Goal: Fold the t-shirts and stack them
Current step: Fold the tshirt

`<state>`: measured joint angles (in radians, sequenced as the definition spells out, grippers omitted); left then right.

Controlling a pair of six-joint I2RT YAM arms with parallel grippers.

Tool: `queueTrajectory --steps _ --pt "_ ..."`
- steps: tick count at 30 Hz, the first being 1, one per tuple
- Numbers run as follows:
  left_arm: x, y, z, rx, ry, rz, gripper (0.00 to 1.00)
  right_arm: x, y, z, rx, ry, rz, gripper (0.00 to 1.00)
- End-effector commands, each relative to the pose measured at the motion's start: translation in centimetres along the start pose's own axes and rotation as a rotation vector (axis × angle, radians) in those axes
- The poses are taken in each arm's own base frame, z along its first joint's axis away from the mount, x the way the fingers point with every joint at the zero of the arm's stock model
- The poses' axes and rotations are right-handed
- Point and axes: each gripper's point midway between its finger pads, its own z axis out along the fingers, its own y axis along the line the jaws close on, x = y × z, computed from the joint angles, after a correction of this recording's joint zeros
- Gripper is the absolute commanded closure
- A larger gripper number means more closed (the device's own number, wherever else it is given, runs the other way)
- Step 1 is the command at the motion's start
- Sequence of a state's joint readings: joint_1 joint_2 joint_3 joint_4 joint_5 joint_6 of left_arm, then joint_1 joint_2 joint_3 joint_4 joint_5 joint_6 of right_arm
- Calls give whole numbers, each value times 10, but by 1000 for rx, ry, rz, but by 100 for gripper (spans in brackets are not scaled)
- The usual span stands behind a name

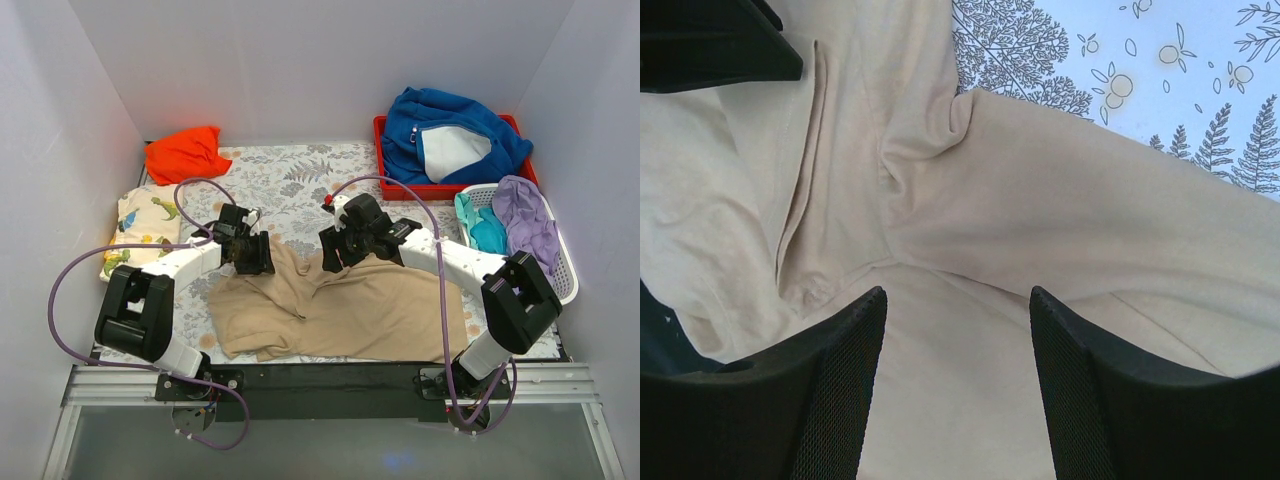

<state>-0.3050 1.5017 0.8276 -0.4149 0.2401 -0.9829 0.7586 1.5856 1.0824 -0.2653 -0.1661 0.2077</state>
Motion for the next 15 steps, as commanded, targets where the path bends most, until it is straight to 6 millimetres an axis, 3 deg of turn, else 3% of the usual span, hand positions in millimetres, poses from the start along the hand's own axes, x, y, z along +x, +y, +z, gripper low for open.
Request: queueTrajectory --steps 1,3,6,8,9,15 --pt "6 -3 -4 15 -2 30 61 -3 2 1 -19 -16 4 35" --pt "10 -2 -3 10 6 32 62 -3 2 1 -19 -16 3 35" --pt "10 -3 -3 14 11 40 72 -3 3 2 -22 -14 5 35" --pt "8 -7 -4 26 9 42 96 -2 2 3 -21 -10 6 35" --pt "7 -8 -5 30 6 40 99 -1 2 3 -21 -8 8 35" --pt "-11 -24 -26 71 -49 54 100 5 2 6 -29 12 13 35"
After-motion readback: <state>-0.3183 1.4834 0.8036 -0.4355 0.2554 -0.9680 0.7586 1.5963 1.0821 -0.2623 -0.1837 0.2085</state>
